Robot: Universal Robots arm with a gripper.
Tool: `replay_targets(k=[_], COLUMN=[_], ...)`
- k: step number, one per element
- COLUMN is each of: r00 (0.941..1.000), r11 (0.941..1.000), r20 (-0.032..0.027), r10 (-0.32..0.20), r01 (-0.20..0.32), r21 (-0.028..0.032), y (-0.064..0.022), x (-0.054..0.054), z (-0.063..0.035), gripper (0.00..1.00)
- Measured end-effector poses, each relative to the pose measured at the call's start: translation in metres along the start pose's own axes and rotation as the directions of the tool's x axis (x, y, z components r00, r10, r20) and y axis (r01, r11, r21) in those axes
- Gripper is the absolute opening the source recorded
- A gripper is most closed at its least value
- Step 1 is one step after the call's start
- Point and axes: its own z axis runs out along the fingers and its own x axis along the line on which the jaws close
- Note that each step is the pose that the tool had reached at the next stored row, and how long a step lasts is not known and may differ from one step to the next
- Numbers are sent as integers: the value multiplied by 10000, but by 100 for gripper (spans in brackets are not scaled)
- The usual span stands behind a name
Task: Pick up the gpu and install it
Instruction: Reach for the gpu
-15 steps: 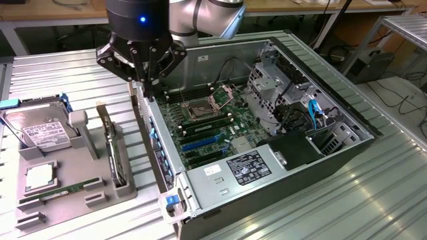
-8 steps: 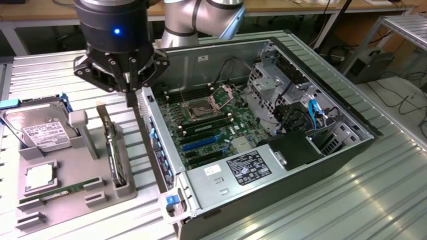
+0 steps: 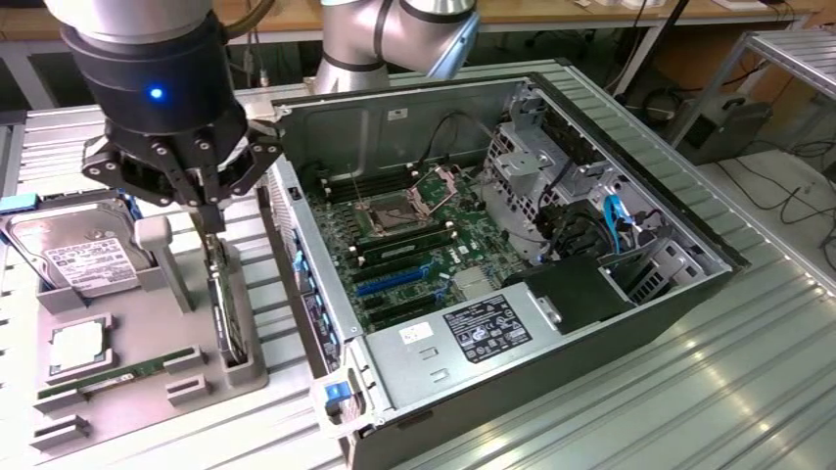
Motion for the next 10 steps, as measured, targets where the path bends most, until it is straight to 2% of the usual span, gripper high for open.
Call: replay_targets(k=[10], r00=[10000], r11=[10000], r20=[0], r10=[0], r01=[0], r21=[0], y=[-1], x=[4], z=[1], gripper=[11])
